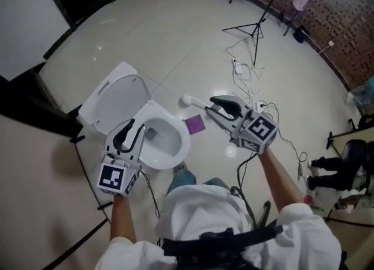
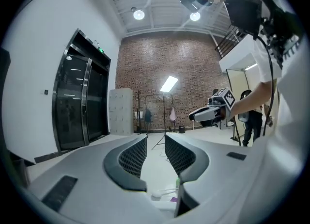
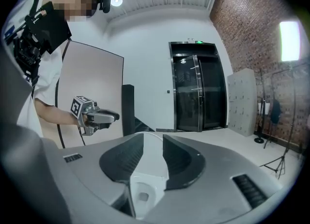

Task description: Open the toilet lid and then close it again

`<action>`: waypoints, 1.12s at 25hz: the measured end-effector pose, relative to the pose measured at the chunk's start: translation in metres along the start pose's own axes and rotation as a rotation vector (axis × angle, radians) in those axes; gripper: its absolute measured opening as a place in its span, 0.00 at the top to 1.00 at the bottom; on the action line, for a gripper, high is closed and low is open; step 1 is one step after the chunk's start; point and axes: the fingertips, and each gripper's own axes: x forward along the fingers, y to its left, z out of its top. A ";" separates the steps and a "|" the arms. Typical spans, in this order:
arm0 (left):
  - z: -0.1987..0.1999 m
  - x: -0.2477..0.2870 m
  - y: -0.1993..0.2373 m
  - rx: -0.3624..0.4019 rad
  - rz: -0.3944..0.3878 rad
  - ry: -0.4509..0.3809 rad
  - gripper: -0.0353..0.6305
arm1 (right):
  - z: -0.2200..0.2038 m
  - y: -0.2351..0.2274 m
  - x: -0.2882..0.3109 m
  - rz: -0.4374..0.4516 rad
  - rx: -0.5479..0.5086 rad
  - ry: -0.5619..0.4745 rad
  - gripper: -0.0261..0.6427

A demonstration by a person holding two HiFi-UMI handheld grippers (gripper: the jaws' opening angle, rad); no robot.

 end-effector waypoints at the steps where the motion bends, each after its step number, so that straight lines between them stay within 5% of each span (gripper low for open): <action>1: 0.003 0.005 0.006 -0.001 0.016 -0.010 0.78 | 0.003 -0.009 0.009 0.021 -0.009 0.008 0.76; 8: 0.012 0.013 0.033 0.010 0.158 -0.053 0.78 | 0.023 -0.034 0.082 0.221 -0.093 0.039 0.74; 13: 0.009 0.014 0.027 -0.015 0.353 -0.038 0.78 | 0.024 -0.037 0.123 0.456 -0.172 0.033 0.74; 22: 0.003 0.057 -0.033 -0.185 0.756 -0.015 0.78 | -0.005 -0.086 0.115 0.807 -0.246 0.061 0.74; 28: 0.010 0.072 -0.075 -0.226 0.889 -0.028 0.78 | -0.029 -0.104 0.103 0.919 -0.281 0.125 0.74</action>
